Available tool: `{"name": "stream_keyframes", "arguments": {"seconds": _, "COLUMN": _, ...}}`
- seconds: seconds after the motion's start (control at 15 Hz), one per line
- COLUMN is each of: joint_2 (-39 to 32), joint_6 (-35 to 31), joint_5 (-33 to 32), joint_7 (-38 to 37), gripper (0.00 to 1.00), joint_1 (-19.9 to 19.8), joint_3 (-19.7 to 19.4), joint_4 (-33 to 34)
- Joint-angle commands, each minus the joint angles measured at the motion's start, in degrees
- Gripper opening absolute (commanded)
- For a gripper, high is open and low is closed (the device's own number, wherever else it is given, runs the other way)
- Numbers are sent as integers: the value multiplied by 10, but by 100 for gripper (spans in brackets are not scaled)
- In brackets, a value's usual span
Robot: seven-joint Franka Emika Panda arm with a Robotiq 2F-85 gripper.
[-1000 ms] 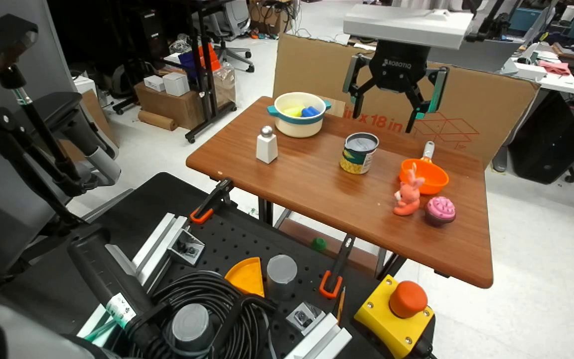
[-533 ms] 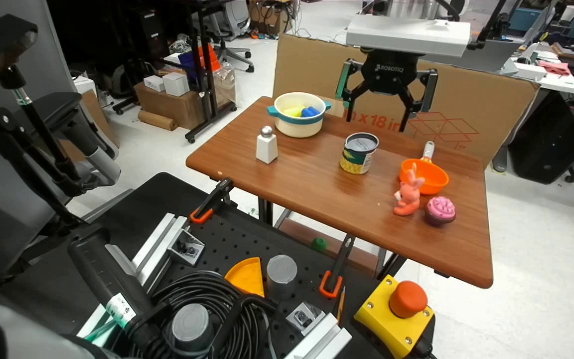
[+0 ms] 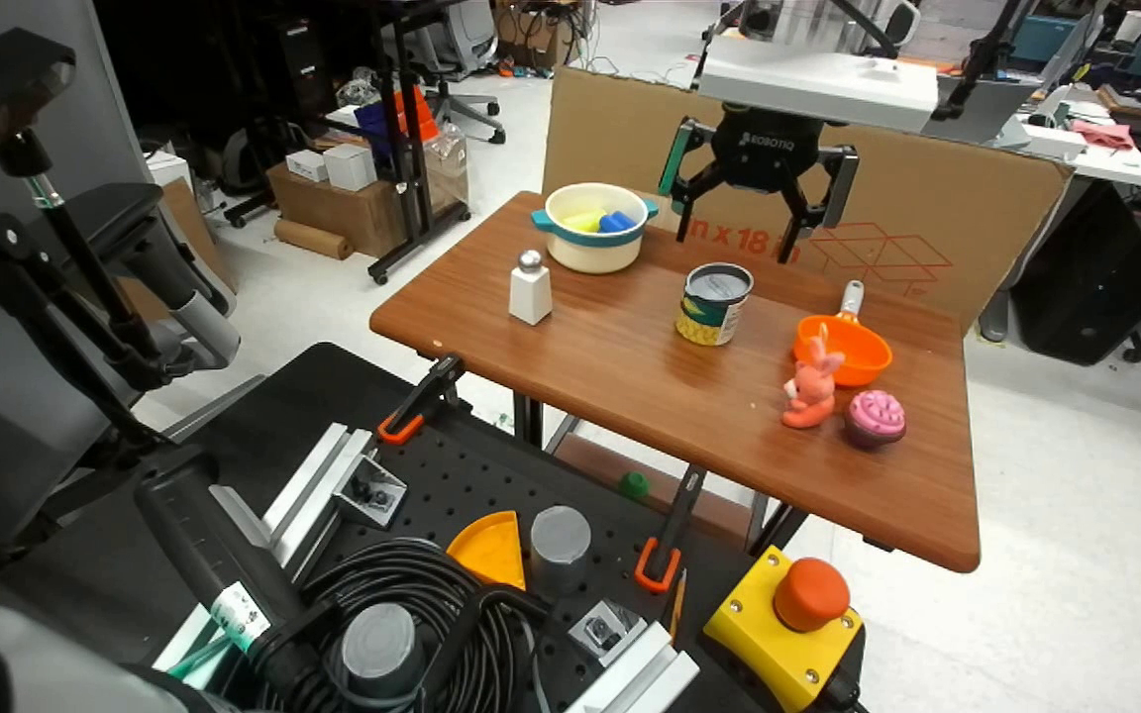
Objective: Uncover the bottle of corn and put the lid on the table
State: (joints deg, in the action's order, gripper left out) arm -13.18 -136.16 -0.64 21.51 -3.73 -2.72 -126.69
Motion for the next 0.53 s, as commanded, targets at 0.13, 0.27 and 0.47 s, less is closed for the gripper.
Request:
{"name": "stream_keyframes", "arguments": {"seconds": 0.13, "joint_2": -32, "joint_6": -12, "joint_5": 2, "joint_7": -17, "gripper": 100, "joint_1": -10, "joint_3": 6, "joint_4": 31}}
{"name": "stream_keyframes", "arguments": {"seconds": 0.27, "joint_2": -42, "joint_6": -9, "joint_5": 5, "joint_7": -32, "gripper": 100, "joint_1": -10, "joint_3": 7, "joint_4": 46}}
{"name": "stream_keyframes", "arguments": {"seconds": 0.47, "joint_2": -56, "joint_6": -5, "joint_5": 2, "joint_7": -53, "gripper": 100, "joint_1": -8, "joint_3": 6, "joint_4": 67}}
